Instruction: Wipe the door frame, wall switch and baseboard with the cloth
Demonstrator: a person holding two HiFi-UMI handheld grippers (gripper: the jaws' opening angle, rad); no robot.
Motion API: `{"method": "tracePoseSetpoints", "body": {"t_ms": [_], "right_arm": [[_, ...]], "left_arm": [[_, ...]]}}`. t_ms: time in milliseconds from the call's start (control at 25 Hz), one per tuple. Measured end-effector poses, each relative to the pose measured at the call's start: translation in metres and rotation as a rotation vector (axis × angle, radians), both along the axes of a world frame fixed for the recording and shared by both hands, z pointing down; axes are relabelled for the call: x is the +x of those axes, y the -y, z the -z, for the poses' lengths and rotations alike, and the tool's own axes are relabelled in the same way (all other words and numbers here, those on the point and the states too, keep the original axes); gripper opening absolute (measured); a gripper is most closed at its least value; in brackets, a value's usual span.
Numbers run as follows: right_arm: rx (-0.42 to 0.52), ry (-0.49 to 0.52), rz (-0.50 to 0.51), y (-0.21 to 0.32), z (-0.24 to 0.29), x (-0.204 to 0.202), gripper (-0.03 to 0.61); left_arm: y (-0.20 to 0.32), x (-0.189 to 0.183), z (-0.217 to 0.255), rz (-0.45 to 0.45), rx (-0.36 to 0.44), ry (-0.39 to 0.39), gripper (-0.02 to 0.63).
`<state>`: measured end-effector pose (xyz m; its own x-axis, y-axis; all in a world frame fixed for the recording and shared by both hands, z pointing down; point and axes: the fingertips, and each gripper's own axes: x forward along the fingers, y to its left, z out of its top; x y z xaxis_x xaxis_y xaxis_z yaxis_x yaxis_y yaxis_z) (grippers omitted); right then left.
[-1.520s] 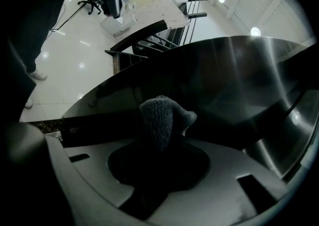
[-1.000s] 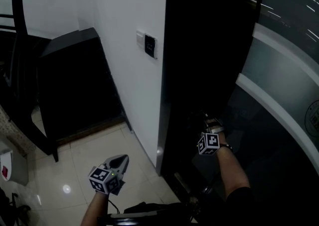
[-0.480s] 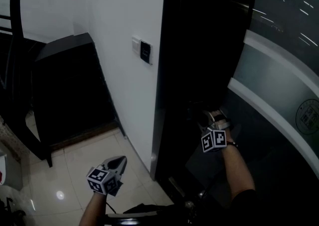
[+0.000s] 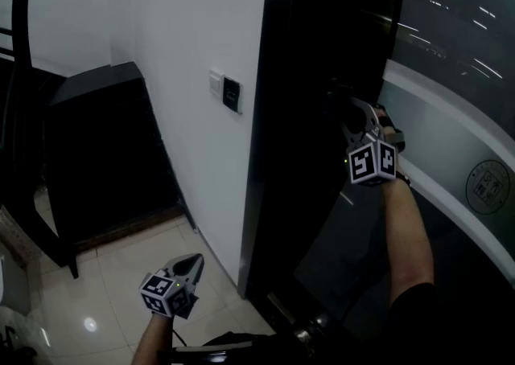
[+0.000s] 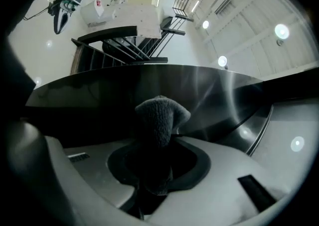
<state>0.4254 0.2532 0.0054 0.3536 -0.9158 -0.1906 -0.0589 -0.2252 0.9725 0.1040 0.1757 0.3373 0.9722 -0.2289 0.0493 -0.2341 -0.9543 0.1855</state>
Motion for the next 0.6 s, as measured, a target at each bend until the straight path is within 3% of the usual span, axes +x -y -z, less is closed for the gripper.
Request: {"method": "tracePoseSetpoints", "body": {"t_ms": [600], "right_arm": [[-0.184,0.028,-0.021,0.022,-0.114,0.014,0.089]], "left_arm": [[0.006,-0.012,-0.011,0.027,-0.007,0.023,-0.008]]}}
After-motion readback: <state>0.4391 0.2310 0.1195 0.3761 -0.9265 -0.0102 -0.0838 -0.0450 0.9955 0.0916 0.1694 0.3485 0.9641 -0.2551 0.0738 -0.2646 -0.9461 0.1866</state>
